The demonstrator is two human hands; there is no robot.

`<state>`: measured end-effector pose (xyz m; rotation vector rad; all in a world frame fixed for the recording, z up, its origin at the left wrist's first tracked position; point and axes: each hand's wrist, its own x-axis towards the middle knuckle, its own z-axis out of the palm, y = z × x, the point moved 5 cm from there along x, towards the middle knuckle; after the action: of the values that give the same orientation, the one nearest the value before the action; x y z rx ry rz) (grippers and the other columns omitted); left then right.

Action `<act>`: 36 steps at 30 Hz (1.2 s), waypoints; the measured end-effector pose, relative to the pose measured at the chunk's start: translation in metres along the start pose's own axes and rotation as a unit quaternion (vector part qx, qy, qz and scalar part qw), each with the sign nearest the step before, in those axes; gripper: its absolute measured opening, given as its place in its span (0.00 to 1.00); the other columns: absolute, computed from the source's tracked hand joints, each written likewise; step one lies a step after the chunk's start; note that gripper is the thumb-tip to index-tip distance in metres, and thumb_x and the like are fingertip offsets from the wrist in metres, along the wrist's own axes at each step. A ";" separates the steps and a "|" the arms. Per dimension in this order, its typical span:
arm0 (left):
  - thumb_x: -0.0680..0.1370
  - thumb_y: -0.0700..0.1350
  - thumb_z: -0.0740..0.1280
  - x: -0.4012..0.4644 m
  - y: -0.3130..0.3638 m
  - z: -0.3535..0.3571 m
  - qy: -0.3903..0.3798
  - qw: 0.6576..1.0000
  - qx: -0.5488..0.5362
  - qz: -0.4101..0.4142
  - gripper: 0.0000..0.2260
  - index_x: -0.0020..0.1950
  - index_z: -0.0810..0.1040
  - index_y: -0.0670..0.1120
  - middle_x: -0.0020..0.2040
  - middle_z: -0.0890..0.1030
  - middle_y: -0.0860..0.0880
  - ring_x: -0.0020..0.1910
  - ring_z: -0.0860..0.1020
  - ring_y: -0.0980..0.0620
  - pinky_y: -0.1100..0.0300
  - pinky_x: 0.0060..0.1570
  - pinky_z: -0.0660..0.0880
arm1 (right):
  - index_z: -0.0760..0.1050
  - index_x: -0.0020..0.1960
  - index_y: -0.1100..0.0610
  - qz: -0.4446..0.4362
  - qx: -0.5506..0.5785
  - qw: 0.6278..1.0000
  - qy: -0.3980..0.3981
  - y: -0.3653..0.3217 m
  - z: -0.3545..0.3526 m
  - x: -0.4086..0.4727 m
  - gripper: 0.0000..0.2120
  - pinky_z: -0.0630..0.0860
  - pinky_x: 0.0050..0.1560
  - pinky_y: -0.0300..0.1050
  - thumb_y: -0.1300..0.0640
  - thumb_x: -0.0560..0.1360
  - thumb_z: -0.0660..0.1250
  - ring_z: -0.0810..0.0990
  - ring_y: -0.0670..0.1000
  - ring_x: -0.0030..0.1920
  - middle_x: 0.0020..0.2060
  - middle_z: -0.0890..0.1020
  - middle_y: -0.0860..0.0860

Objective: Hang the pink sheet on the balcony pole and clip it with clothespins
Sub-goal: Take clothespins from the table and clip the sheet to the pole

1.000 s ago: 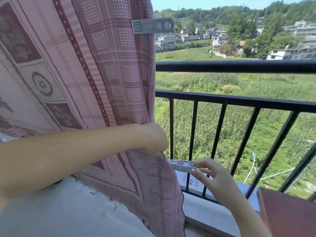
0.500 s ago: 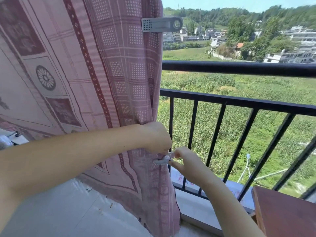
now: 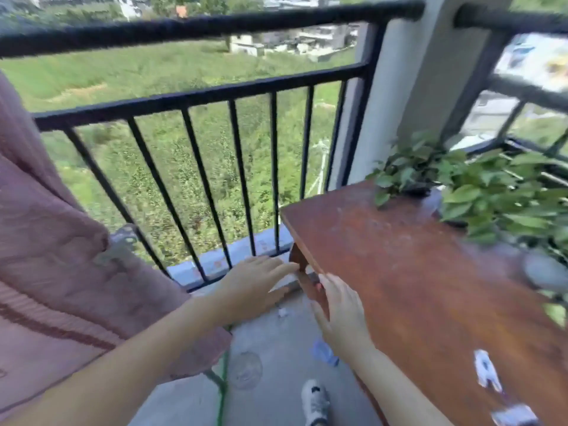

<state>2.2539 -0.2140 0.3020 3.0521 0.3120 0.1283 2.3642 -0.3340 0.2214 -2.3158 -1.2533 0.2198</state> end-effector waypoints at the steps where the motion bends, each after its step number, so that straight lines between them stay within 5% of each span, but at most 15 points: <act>1: 0.76 0.54 0.53 0.012 0.025 0.022 -0.038 0.997 -0.064 0.009 0.19 0.65 0.66 0.52 0.53 0.80 0.49 0.51 0.80 0.47 0.58 0.47 0.76 | 0.68 0.63 0.54 0.041 -0.017 0.999 0.006 0.026 -0.005 -0.021 0.24 0.76 0.54 0.60 0.41 0.74 0.51 0.78 0.57 0.59 0.59 0.79 0.56; 5: 0.80 0.49 0.56 0.046 0.129 0.087 -0.156 0.975 -0.149 0.060 0.23 0.74 0.56 0.50 0.67 0.69 0.47 0.65 0.69 0.46 0.55 0.60 0.65 | 0.70 0.62 0.54 0.208 -0.077 0.975 0.016 0.123 -0.025 -0.106 0.23 0.77 0.52 0.62 0.46 0.71 0.54 0.79 0.58 0.58 0.57 0.80 0.57; 11: 0.79 0.50 0.57 0.093 0.242 0.154 -0.224 0.951 -0.172 0.126 0.23 0.73 0.55 0.51 0.62 0.70 0.46 0.62 0.70 0.44 0.51 0.57 0.69 | 0.67 0.67 0.55 0.356 -0.084 0.930 0.042 0.226 -0.060 -0.205 0.22 0.70 0.62 0.59 0.48 0.76 0.56 0.70 0.59 0.66 0.66 0.72 0.56; 14: 0.79 0.52 0.55 0.124 0.279 0.185 -0.251 0.946 -0.196 0.057 0.20 0.69 0.61 0.49 0.63 0.70 0.46 0.63 0.71 0.43 0.49 0.56 0.71 | 0.68 0.66 0.55 0.406 -0.038 0.911 0.056 0.264 -0.069 -0.224 0.19 0.72 0.55 0.55 0.53 0.76 0.61 0.72 0.60 0.62 0.63 0.73 0.57; 19: 0.78 0.57 0.53 0.177 0.324 0.224 -0.211 0.932 -0.236 -0.174 0.18 0.55 0.67 0.43 0.56 0.75 0.43 0.56 0.74 0.41 0.50 0.50 0.71 | 0.68 0.59 0.54 0.497 0.050 0.865 0.048 0.310 -0.065 -0.213 0.17 0.71 0.50 0.49 0.44 0.76 0.57 0.73 0.56 0.57 0.55 0.76 0.53; 22: 0.76 0.59 0.58 0.194 0.342 0.247 -0.218 0.930 -0.210 -0.206 0.21 0.56 0.68 0.42 0.57 0.74 0.43 0.59 0.72 0.42 0.50 0.52 0.70 | 0.71 0.51 0.55 0.497 0.025 0.867 0.034 0.324 -0.062 -0.198 0.17 0.71 0.47 0.49 0.41 0.74 0.60 0.76 0.56 0.53 0.49 0.78 0.52; 27: 0.75 0.47 0.60 0.197 0.337 0.253 -0.180 0.952 -0.164 -0.182 0.12 0.54 0.68 0.42 0.54 0.73 0.44 0.56 0.72 0.43 0.52 0.49 0.68 | 0.72 0.48 0.56 0.448 0.005 0.894 0.011 0.339 -0.063 -0.193 0.13 0.70 0.44 0.49 0.45 0.76 0.59 0.76 0.56 0.50 0.46 0.78 0.52; 32: 0.77 0.52 0.60 0.152 0.284 0.219 -0.102 0.916 -0.304 -0.241 0.12 0.41 0.62 0.47 0.33 0.68 0.51 0.32 0.69 0.47 0.57 0.29 0.62 | 0.69 0.44 0.52 0.346 0.128 0.928 0.053 0.312 -0.079 -0.173 0.07 0.66 0.36 0.46 0.49 0.77 0.60 0.74 0.54 0.40 0.37 0.75 0.49; 36: 0.77 0.53 0.61 0.086 0.220 0.176 0.018 0.890 -0.332 -0.311 0.12 0.41 0.64 0.48 0.27 0.66 0.53 0.24 0.65 0.54 0.61 0.26 0.61 | 0.69 0.43 0.49 0.220 0.212 0.952 0.017 0.236 -0.070 -0.121 0.05 0.70 0.38 0.49 0.49 0.77 0.59 0.75 0.52 0.37 0.33 0.76 0.47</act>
<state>2.3969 -0.4219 0.1507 2.1532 0.9887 0.1991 2.4966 -0.5645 0.1542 -2.1668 -0.5785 0.5406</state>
